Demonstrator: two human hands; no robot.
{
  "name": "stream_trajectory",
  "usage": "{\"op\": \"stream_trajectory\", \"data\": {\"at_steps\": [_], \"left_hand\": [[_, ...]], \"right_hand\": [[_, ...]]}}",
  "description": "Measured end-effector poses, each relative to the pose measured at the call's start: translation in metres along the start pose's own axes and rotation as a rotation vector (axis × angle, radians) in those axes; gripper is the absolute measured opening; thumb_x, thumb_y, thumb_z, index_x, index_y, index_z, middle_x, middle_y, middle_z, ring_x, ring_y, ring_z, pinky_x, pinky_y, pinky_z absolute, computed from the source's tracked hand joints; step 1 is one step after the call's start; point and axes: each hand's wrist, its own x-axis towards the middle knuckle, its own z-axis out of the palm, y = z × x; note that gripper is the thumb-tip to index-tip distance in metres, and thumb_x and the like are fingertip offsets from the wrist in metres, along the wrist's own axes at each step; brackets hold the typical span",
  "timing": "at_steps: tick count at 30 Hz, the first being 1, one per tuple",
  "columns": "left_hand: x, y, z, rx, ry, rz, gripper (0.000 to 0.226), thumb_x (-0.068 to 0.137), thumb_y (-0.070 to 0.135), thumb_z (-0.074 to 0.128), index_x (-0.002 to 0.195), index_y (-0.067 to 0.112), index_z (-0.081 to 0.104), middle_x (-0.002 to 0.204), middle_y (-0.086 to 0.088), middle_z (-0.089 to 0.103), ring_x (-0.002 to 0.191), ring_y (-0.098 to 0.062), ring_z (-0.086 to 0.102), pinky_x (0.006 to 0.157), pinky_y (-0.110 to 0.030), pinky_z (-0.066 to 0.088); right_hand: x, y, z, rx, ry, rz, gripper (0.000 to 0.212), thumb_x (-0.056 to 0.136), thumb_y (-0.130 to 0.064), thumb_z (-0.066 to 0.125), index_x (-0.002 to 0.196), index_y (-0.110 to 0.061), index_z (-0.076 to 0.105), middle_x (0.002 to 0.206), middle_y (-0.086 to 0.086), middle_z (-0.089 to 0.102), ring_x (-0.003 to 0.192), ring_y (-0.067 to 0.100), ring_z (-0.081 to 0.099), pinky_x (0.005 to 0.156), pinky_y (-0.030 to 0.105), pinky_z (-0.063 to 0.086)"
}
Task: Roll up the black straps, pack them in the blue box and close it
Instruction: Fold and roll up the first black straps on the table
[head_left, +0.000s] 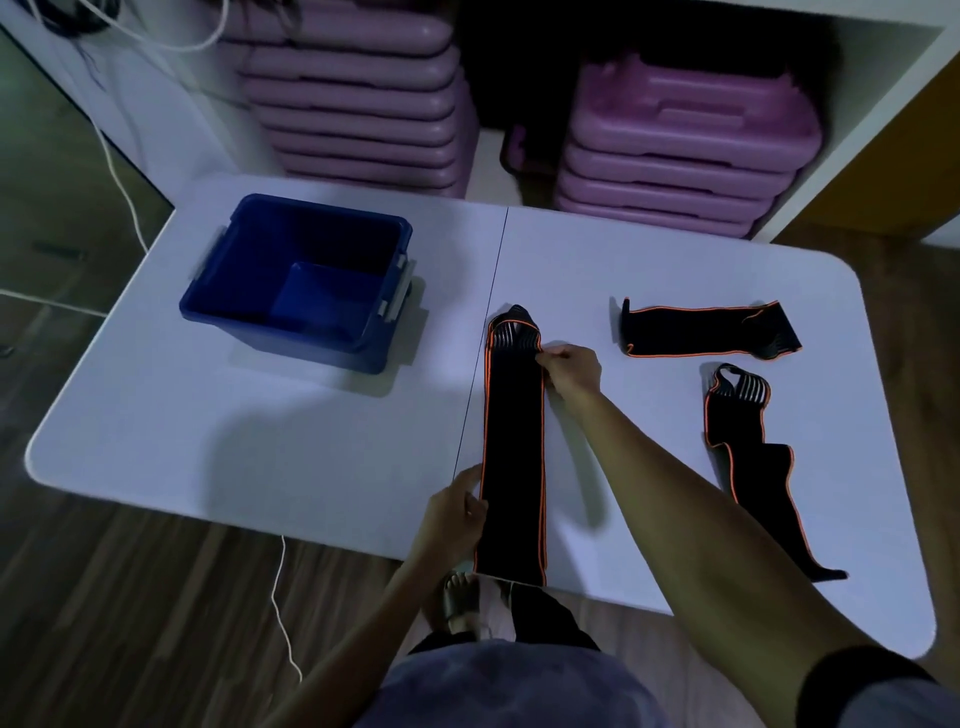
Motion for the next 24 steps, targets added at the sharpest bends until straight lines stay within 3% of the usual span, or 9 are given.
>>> {"op": "stream_trajectory", "data": {"at_steps": [5,8,11,13,15,18,20,22,24], "left_hand": [[0.003,-0.002,0.000,0.069,-0.080,-0.004,0.058,0.083,0.005,0.043,0.136,0.030,0.040,0.049,0.005,0.050,0.040,-0.006,0.046,0.048,-0.025,0.038],[0.006,-0.005,-0.002,0.061,-0.125,0.014,0.060,0.082,0.006,0.048,0.137,0.028,0.037,0.058,-0.009,0.062,0.053,-0.021,0.061,0.055,-0.039,0.051],[0.007,-0.008,-0.004,0.061,-0.156,0.043,0.062,0.082,0.006,0.053,0.138,0.025,0.034,0.065,-0.012,0.065,0.062,-0.024,0.065,0.063,-0.044,0.053],[0.008,-0.009,-0.005,0.068,-0.168,0.053,0.066,0.081,0.008,0.056,0.140,0.024,0.032,0.065,-0.008,0.065,0.063,-0.021,0.065,0.064,-0.042,0.053],[0.008,-0.008,-0.005,0.075,-0.163,0.054,0.067,0.082,0.008,0.056,0.142,0.023,0.030,0.062,-0.003,0.062,0.061,-0.018,0.063,0.061,-0.039,0.051],[0.008,-0.007,-0.004,0.075,-0.157,0.036,0.064,0.085,0.006,0.052,0.142,0.025,0.030,0.055,0.004,0.053,0.053,-0.011,0.054,0.055,-0.028,0.042],[0.010,-0.008,-0.003,0.069,-0.153,0.026,0.063,0.086,0.006,0.049,0.141,0.029,0.031,0.058,-0.003,0.056,0.057,-0.018,0.058,0.058,-0.031,0.043],[0.015,-0.010,-0.002,0.072,-0.145,0.009,0.062,0.085,0.007,0.046,0.141,0.031,0.032,0.065,-0.011,0.061,0.066,-0.026,0.063,0.062,-0.039,0.048],[0.019,-0.011,0.000,0.079,-0.132,0.003,0.061,0.086,0.008,0.045,0.141,0.032,0.032,0.069,-0.012,0.063,0.069,-0.028,0.064,0.066,-0.044,0.051]], "right_hand": [[0.000,0.000,0.003,-0.147,-0.047,0.002,0.018,0.081,-0.030,0.059,0.085,-0.019,0.073,0.092,-0.002,0.071,0.091,0.018,0.063,0.084,0.034,0.051],[0.002,-0.001,0.002,-0.209,-0.065,0.026,0.027,0.082,-0.026,0.060,0.089,-0.003,0.072,0.094,0.010,0.071,0.093,0.025,0.065,0.087,0.038,0.052],[0.002,-0.008,0.001,-0.212,-0.133,0.051,0.027,0.078,-0.025,0.063,0.077,0.003,0.066,0.079,0.010,0.063,0.078,0.023,0.060,0.074,0.031,0.048],[0.000,-0.012,0.001,-0.217,-0.178,0.072,0.026,0.077,-0.023,0.064,0.060,-0.008,0.051,0.067,0.004,0.052,0.068,0.020,0.052,0.062,0.028,0.039],[0.000,-0.012,0.001,-0.217,-0.180,0.072,0.028,0.078,-0.023,0.063,0.058,-0.012,0.046,0.065,0.003,0.049,0.067,0.020,0.050,0.059,0.028,0.036],[0.002,-0.008,0.004,-0.199,-0.099,0.049,0.025,0.081,-0.023,0.060,0.079,0.001,0.067,0.079,0.010,0.062,0.073,0.022,0.058,0.069,0.030,0.047],[0.003,-0.007,0.007,-0.158,-0.043,0.054,0.021,0.082,-0.023,0.060,0.090,-0.007,0.071,0.091,0.006,0.068,0.077,0.018,0.062,0.080,0.034,0.052],[0.004,-0.006,0.009,-0.111,-0.014,0.048,0.010,0.083,-0.027,0.062,0.085,-0.022,0.070,0.091,-0.002,0.068,0.086,0.018,0.063,0.086,0.033,0.051],[0.007,-0.008,0.011,-0.093,0.001,0.043,0.009,0.083,-0.030,0.063,0.084,-0.025,0.070,0.091,-0.006,0.069,0.092,0.019,0.065,0.090,0.035,0.051]]}}
